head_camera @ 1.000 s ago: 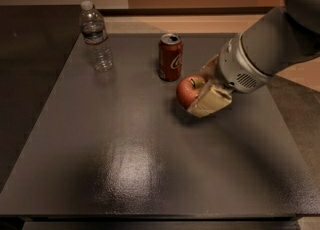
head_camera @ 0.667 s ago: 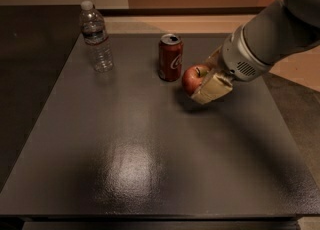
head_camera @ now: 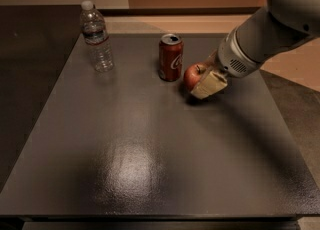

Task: Move apple near coke can

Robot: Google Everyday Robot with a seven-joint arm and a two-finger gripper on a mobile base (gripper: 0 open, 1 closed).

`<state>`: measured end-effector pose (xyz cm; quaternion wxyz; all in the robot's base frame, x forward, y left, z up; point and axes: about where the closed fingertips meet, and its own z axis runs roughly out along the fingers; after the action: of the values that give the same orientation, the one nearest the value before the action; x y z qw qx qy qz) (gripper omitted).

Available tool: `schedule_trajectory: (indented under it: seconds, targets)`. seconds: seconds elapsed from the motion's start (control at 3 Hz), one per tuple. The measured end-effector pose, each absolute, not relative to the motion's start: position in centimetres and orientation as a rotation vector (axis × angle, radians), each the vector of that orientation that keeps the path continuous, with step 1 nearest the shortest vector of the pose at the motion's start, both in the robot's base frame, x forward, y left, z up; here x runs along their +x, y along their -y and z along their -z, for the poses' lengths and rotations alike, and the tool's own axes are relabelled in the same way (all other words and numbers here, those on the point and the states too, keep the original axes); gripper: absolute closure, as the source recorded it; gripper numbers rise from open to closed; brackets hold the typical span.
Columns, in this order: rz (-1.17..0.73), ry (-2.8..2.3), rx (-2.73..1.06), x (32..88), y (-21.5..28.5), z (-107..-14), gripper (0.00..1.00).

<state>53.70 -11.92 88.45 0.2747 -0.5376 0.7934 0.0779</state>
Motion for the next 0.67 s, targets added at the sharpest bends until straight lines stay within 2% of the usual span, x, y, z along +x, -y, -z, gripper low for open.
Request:
schedule_trajectory:
  seconds: [0.33, 0.67]
  targets:
    - [-0.213, -2.148, -1.437, 54.6, 11.8, -87.5, 0.96]
    - [-0.222, -2.155, -1.437, 55.1, 11.4, -86.5, 0.78]
